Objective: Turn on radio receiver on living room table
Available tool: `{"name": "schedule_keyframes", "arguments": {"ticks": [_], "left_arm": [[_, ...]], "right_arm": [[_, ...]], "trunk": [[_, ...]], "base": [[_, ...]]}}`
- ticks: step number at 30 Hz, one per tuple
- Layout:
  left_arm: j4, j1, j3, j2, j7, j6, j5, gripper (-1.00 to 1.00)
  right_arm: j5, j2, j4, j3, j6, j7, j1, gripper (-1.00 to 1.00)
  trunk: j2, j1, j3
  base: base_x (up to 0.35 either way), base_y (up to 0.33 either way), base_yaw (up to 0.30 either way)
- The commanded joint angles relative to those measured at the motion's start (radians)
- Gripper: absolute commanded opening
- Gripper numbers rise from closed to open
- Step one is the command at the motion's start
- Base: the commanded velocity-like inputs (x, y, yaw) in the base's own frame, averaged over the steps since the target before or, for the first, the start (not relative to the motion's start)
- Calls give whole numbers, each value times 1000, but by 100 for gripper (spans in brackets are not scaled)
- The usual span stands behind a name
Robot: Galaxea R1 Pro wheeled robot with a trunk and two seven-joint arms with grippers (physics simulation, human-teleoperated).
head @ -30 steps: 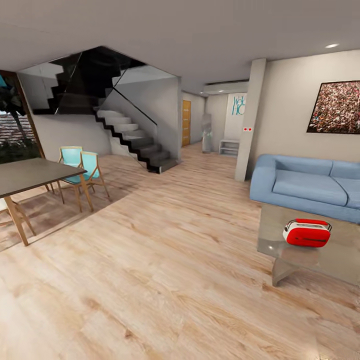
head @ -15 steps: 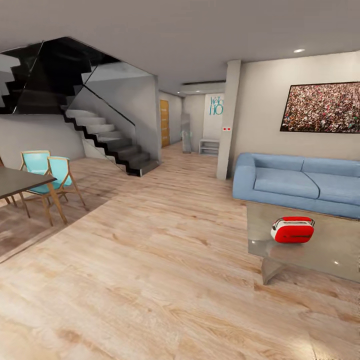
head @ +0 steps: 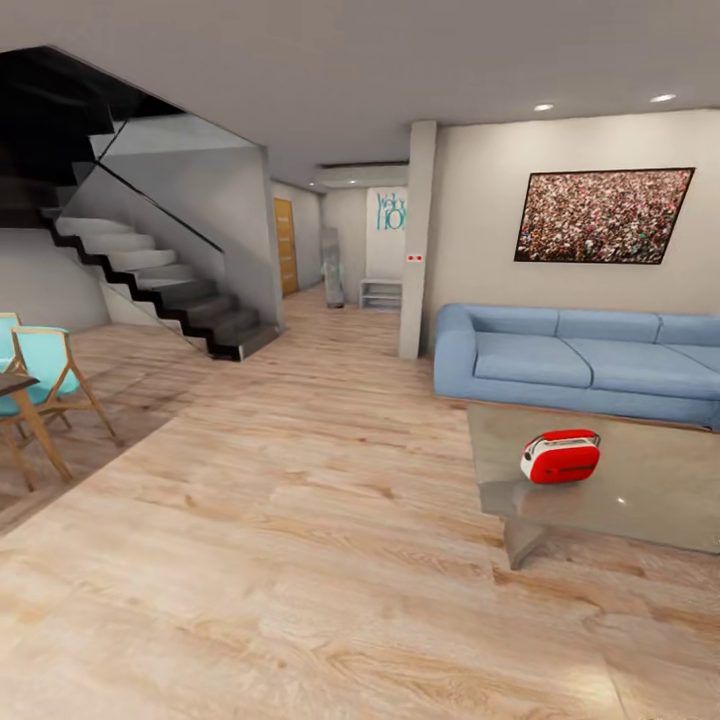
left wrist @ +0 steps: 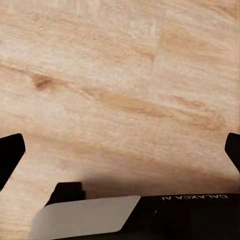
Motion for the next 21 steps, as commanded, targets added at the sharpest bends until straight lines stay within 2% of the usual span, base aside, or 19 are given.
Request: {"name": "schedule_keyframes", "arguments": {"ticks": [1, 21], "left_arm": [[0, 0, 0, 0, 0, 0, 0, 100], [0, 0, 0, 0, 0, 0, 0, 100]], "right_arm": [[0, 0, 0, 0, 0, 0, 0, 100], [0, 0, 0, -1, 0, 0, 0, 100]], "trunk": [[0, 0, 0], [0, 0, 0]], "base": [[268, 219, -263], [268, 220, -271]]}}
